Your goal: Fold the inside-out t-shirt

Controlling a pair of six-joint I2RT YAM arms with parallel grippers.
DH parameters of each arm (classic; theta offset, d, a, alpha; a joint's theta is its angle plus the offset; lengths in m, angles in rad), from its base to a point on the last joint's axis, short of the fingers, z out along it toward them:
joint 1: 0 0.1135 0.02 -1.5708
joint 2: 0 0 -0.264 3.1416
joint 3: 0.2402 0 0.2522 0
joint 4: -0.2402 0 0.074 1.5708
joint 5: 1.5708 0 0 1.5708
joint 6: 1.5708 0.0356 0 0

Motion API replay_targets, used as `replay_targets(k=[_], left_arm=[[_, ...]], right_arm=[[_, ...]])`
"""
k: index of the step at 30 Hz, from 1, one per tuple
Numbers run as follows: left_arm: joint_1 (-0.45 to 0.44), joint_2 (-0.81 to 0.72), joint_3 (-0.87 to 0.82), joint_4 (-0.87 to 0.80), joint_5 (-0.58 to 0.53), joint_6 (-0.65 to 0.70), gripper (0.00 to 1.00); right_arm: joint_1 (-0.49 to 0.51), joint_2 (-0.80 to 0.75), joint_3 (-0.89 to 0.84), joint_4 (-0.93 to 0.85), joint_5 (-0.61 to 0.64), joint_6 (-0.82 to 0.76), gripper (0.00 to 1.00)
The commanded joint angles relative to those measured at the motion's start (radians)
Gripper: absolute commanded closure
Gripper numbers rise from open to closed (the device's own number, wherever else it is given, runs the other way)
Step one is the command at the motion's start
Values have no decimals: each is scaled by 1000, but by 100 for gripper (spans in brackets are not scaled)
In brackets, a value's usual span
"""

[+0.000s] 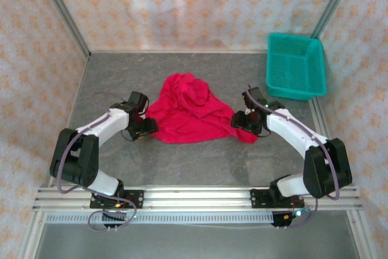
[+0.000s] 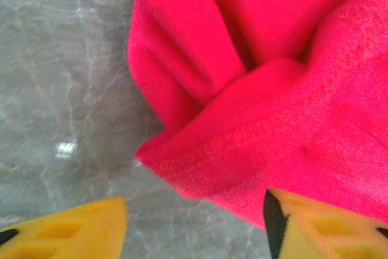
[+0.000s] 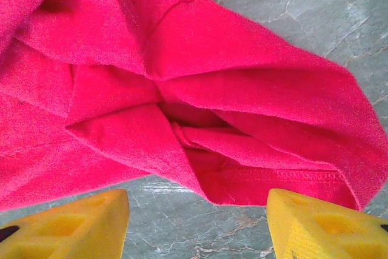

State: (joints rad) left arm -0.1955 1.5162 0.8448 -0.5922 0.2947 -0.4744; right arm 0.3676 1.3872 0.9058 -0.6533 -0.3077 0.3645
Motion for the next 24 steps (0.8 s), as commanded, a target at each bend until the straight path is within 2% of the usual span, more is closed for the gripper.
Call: replay_targets(k=[1,7,11,14,15,16,17,18,20,24], left_arm=[[2,62,46,56,-59,1,50],[1,147,196,-62,-187,38,100],[2,75,277,-126,-199,36,100],[5,27,363,-181,-193,40,100],[8,18,398,-200,-185,42,100],[11,14,424,-215,-173,43,100],[21,11,448,-227,-155,45,100],[33,8,473,-236,-130,45,100],[77,4,508,-246,-63,42,100],[198,-13,580,-274,53,33,100]], right_arm=[[10,40,-24,-34,6,-18,37],[11,108,-38,-5,18,-20,34],[9,153,-10,71,-4,16,37],[12,189,32,129,-51,58,51],[12,196,41,153,-64,74,57],[12,200,49,171,-71,83,71],[11,205,61,178,-64,94,89],[9,209,74,175,-51,101,100],[-8,195,106,147,-68,107,100],[-100,54,159,71,-85,91,100]])
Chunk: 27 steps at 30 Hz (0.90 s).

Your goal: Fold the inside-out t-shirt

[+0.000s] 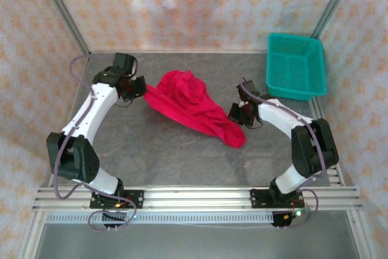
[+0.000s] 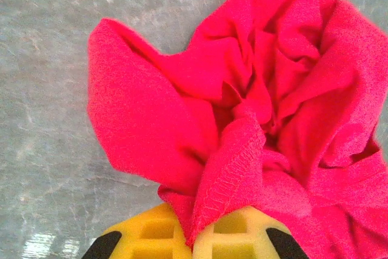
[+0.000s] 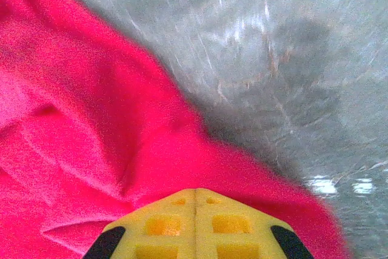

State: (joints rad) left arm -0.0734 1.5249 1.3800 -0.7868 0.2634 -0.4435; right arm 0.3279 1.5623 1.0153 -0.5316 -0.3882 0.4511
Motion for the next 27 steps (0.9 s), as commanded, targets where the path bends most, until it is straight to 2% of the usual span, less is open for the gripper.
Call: replay_targets(k=[1,4,6,9,13,16,21,27], left_arm=[[95,-27,53,-80,91,0,100],[118,-34,40,-48,140,-13,100],[118,-24,-2,-11,182,-30,100],[118,-14,-79,41,206,-50,100],[118,-20,-135,65,196,-51,100],[117,-23,-150,71,186,-49,100],[118,-14,-171,86,191,-50,100],[118,-16,-203,105,195,-54,100]], right_arm=[[-76,-145,62,-66,-10,-8,100],[-75,-155,115,-133,-63,-49,100],[-38,-135,128,-144,-101,-49,100],[62,-106,122,-112,-57,-32,69],[196,-22,119,-51,-30,12,57],[292,62,147,-25,16,35,56],[432,177,215,20,24,91,57],[527,286,253,67,15,146,59]])
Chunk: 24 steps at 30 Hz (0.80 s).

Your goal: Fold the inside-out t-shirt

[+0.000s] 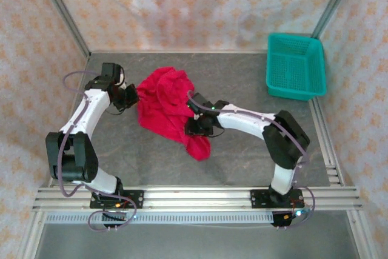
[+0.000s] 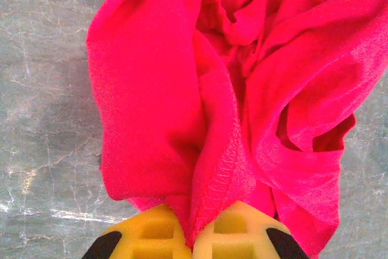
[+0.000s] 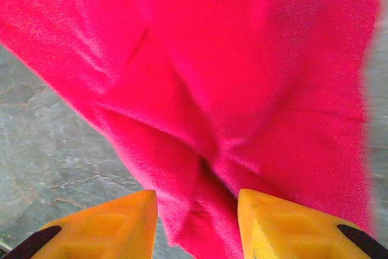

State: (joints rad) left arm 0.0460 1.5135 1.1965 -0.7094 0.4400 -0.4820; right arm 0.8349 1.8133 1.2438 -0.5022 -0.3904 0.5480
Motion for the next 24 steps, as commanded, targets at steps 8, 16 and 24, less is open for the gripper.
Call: replay_targets(k=[8,16,24], left_arm=[[-1,-4,-40,31,20,-6,100],[-1,-9,-53,36,18,-6,100],[-1,-15,-48,17,4,1,100]], right_arm=[[53,84,39,72,-4,98,60],[74,89,13,95,-5,149,57],[74,70,51,37,68,155,94]])
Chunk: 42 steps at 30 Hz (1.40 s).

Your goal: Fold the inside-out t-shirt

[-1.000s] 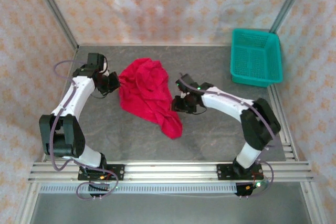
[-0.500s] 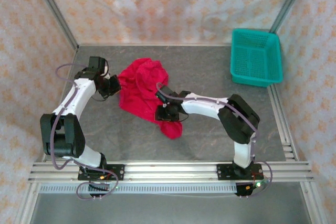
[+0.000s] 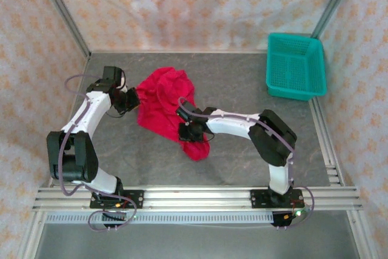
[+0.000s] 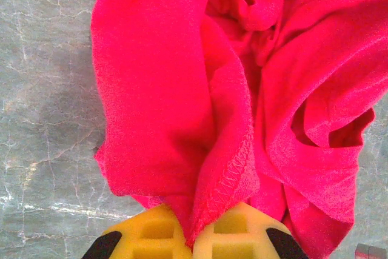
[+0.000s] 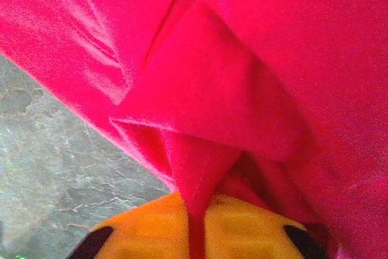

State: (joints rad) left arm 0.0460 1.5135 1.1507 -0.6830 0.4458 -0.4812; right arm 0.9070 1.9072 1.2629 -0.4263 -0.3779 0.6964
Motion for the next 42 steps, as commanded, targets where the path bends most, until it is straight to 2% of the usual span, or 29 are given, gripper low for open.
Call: replay_targets(k=[1,4,7,10,12,16,22,27,34,39,42], left_arm=[[-2,-16,1,-15,-7,2,100],[-1,-23,16,-34,-23,3,100],[23,-26,81,-76,-31,-1,100],[90,-31,214,-147,-25,-9,100],[150,-42,309,-183,-13,-27,100],[241,-72,440,-190,38,-109,100],[258,-147,502,-111,82,-229,100],[258,-212,573,-75,151,-301,100],[258,-334,746,-69,210,-322,100],[258,-366,831,-90,202,-298,100],[256,-355,803,-93,187,-276,100]], right_arm=[[3,-31,41,-53,63,3,100],[0,-90,90,-138,113,-25,100],[-33,-198,208,-297,215,-108,100],[-114,-339,378,-491,426,-222,100],[-199,-436,431,-526,491,-274,100],[-388,-542,506,-541,453,-318,100],[-520,-584,626,-539,425,-332,100],[-526,-581,775,-561,415,-357,100],[-527,-641,971,-628,372,-368,100],[-526,-678,991,-638,369,-365,100],[-526,-656,949,-638,373,-378,100]])
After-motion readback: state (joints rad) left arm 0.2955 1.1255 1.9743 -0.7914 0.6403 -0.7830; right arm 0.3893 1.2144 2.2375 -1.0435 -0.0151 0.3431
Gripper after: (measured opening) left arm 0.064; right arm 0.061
